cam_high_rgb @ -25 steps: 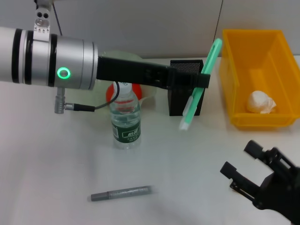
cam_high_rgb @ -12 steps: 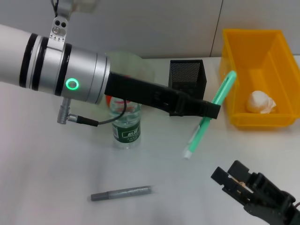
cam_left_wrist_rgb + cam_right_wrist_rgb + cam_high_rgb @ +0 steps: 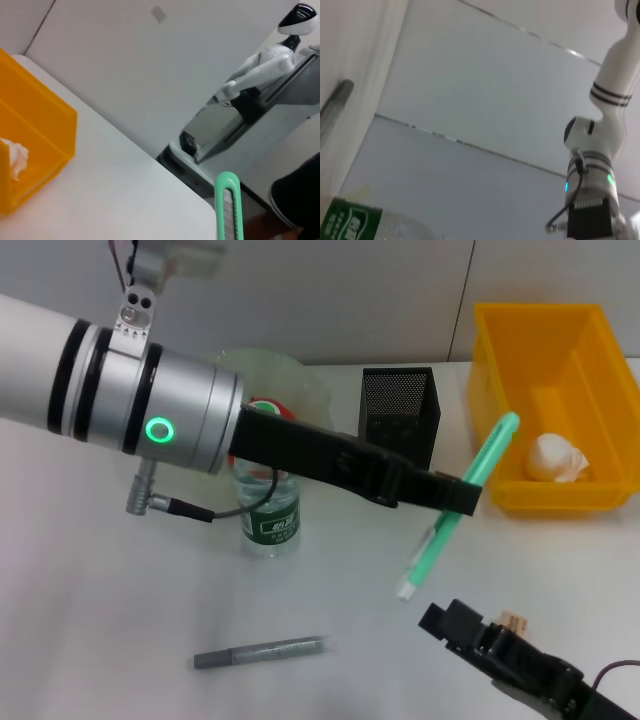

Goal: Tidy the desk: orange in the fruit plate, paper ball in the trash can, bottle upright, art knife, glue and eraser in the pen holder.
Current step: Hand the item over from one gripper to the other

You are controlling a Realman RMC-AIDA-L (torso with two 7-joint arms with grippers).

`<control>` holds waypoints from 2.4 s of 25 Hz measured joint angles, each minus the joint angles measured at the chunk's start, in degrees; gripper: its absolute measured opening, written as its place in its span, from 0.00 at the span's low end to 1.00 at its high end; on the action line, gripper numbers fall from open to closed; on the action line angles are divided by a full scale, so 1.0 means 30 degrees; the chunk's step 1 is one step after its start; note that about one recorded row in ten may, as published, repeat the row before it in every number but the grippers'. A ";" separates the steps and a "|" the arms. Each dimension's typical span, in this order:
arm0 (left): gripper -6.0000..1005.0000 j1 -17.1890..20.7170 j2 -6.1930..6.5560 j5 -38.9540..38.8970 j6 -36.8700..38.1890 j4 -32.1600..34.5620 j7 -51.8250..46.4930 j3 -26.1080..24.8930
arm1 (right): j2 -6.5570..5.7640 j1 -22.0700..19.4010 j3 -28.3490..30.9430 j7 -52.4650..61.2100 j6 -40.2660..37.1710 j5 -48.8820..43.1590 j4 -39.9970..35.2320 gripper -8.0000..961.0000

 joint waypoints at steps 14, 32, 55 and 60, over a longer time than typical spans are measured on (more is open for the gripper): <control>0.20 -0.0903 0.0027 -0.0427 0.0349 -0.1803 0.0755 -0.0097 | 0.0001 0.1246 0.0094 -0.1553 -0.0538 -0.0475 -0.0305 0.79; 0.20 -0.0794 -0.0007 -0.0441 0.0655 -0.1913 0.0753 -0.0027 | 0.0002 0.1628 0.0218 -0.3116 -0.0780 -0.0357 -0.0534 0.74; 0.20 -0.0722 0.0001 -0.0666 0.0816 -0.2081 0.0784 -0.0153 | 0.0001 0.1639 0.0219 -0.3349 -0.0909 -0.0423 -0.0775 0.39; 0.20 -0.0721 0.0001 -0.0680 0.0815 -0.2078 0.0784 -0.0205 | 0.0001 0.1624 0.0225 -0.3459 -0.1023 -0.0373 -0.0899 0.37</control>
